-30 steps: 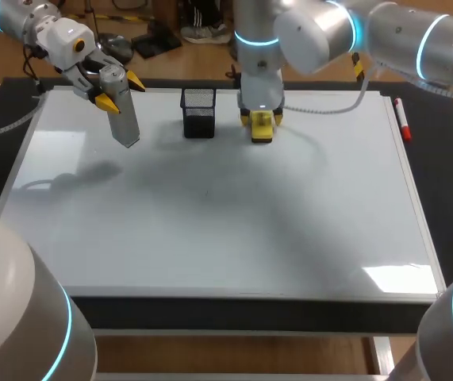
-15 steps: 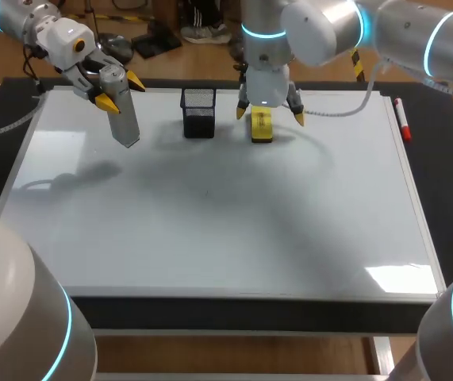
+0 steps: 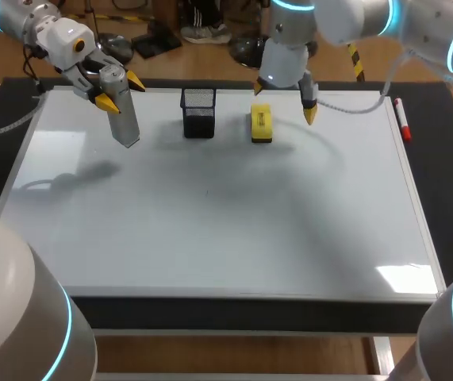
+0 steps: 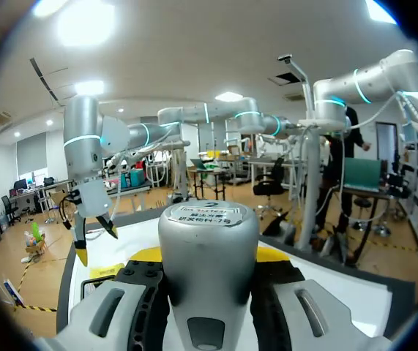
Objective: Pick up the inspection probe, press it on each red-marked spot on the whiteboard one by one, put down the probe, pick up the eraser, and wipe off all the red marks.
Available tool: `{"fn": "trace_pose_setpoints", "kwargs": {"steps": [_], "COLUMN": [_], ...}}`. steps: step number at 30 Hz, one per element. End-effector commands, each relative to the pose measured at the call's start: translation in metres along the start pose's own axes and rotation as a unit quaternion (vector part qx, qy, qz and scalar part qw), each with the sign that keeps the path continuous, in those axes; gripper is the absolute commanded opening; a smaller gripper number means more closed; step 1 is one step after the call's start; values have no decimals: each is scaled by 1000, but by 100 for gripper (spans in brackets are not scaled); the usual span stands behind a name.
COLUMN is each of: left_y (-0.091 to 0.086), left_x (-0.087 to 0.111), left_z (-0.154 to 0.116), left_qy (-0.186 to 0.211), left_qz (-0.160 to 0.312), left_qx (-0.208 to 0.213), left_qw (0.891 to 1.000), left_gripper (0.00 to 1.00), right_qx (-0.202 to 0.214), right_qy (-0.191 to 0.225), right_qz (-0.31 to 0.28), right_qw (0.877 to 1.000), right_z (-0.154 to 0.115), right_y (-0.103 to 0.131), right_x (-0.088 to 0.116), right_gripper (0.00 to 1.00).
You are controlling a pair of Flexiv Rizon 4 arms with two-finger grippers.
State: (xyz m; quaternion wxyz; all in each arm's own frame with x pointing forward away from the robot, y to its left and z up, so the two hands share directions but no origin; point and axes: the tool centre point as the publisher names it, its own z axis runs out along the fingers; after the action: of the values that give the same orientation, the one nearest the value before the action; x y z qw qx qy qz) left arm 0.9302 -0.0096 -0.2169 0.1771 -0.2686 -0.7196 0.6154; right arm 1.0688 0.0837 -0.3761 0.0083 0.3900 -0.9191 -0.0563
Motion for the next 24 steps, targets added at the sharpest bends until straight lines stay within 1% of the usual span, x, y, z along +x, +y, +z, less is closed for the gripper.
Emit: {"fn": "trace_pose_setpoints", "kwargs": {"steps": [1,5,7,8,9,12,17,19,23,24], "left_y": [-1,-1,-1,-1,-1,-1,-1,-1,-1,-1], "left_x": [0,0,0,0,0,0,0,0,0,0], "left_z": [-1,-1,-1,-1,-1,-1,-1,-1,-1,-1], "left_qy": [1,1,1,1,1,1,1,1,1,1], "left_qz": [1,1,1,1,1,1,1,1,1,1], "left_qx": [0,0,0,0,0,0,0,0,0,0], "left_qw": [1000,1000,1000,1000,1000,1000,1000,1000,1000,1000], "left_gripper": [0,0,0,0,0,0,0,0,0,0], "right_qx": [-3,2,2,3,1,1,-11,-23,-33,-38], "right_qy": [-41,-60,-76,-86,-106,-122,-129,-118,-116,-121], "right_qz": [74,123,147,161,171,203,235,245,253,252], "right_qw": [996,991,986,983,980,972,963,962,960,959], "right_z": [-16,-32,-41,-47,-52,-65,-89,-98,-114,-117], "right_y": [-1,-2,-2,-3,-4,-5,-7,-7,-7,-7], "right_x": [18,22,24,25,25,26,21,18,11,10], "right_gripper": [100,100,100,100,100,100,100,100,100,100]}}
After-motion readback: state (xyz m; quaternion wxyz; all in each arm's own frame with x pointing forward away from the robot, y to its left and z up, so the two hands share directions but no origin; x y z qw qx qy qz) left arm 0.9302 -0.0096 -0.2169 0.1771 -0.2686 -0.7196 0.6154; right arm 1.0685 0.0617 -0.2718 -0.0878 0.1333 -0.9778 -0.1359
